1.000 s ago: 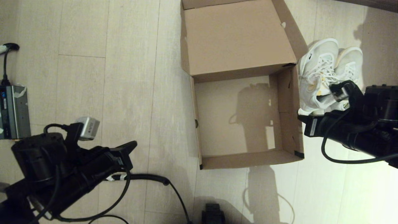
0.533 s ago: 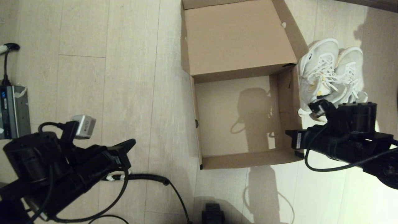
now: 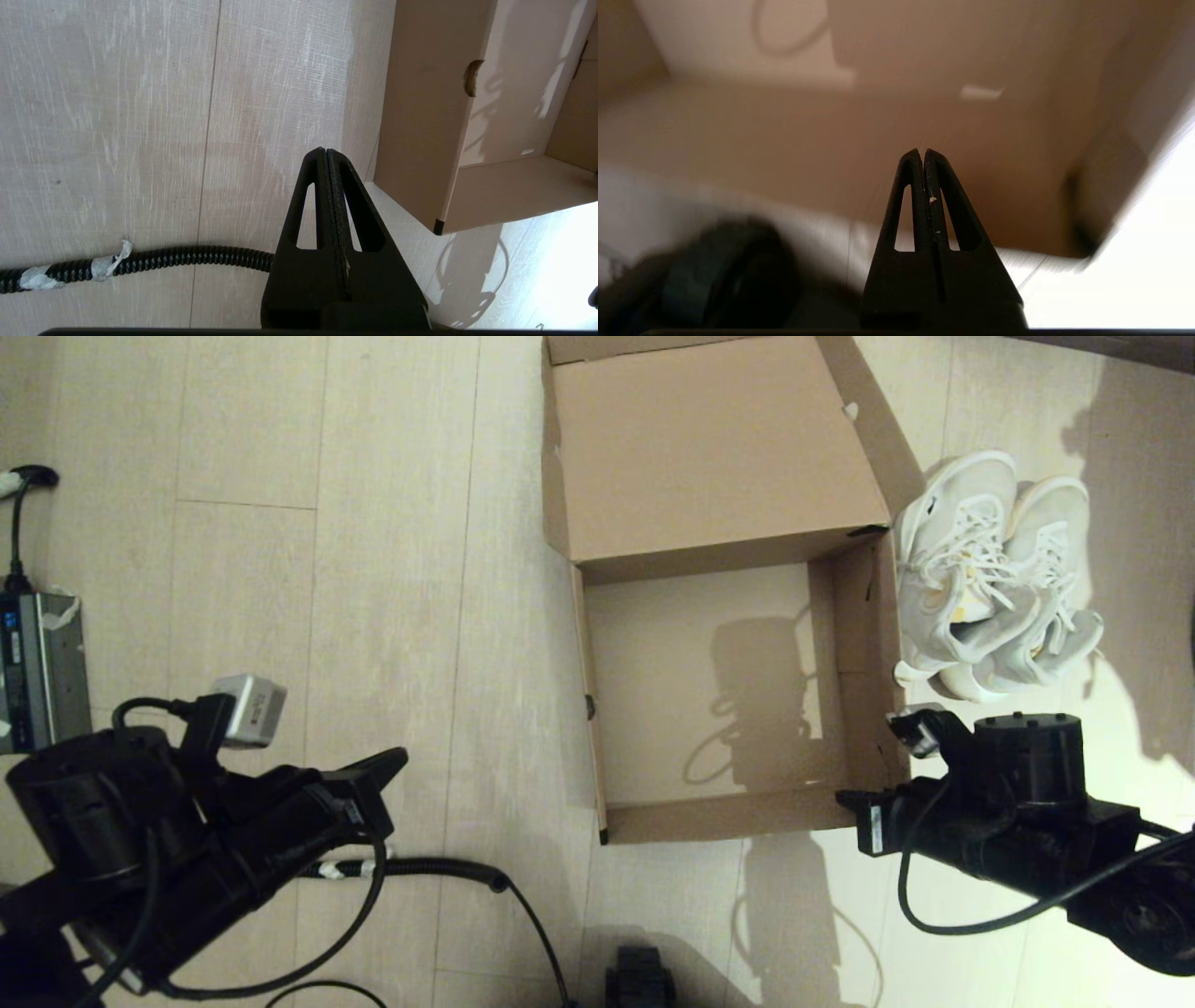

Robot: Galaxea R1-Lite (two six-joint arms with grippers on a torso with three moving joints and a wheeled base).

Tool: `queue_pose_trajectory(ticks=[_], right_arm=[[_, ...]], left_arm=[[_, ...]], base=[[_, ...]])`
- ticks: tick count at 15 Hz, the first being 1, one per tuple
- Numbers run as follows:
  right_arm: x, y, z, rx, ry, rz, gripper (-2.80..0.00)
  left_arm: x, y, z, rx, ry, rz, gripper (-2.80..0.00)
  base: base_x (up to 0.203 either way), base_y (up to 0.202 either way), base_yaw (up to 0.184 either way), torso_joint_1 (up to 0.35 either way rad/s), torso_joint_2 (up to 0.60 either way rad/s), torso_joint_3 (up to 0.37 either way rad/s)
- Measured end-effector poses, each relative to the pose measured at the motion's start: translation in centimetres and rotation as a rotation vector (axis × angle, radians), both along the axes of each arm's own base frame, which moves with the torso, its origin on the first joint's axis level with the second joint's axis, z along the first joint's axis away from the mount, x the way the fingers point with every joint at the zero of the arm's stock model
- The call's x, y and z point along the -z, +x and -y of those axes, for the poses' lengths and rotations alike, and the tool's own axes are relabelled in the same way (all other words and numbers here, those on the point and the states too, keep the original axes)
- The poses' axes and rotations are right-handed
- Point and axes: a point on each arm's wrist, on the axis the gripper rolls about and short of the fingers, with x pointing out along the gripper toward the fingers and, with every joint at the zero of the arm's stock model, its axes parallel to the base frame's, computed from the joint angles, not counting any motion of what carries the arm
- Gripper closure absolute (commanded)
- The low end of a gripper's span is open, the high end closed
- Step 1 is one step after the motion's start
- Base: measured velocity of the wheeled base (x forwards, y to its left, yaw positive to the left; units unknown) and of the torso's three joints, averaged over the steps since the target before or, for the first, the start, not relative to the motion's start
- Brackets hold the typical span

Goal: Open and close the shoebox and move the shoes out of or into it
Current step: Put the shoes into the shoe box

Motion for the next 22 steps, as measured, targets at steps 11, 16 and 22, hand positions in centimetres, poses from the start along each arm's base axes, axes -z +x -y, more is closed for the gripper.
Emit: queue_pose_trajectory(ticks=[11, 16, 22], right_arm=[[0.8, -2.3, -2.3, -0.092, -0.010, -0.041, 0.00], [-5.4, -0.2, -1.9, 0.028, 0.071, 0.190, 0.00], [-11.0, -3.1, -0.1, 0.260, 0.192, 0.354, 0.00]], left_arm=[[0.4, -0.8, -0.5, -0.013, -0.002, -0.017, 0.00], [0.7, -1.0, -0.7, -0.016, -0.001, -0.029, 0.00], [1.7, -2.3, -1.3, -0.027, 0.007, -0.070, 0.00]], base=[[0.000, 0.000, 0.000, 0.000, 0.00, 0.000], [0.000, 0.000, 0.000, 0.000, 0.00, 0.000], [0.000, 0.000, 0.000, 0.000, 0.00, 0.000]])
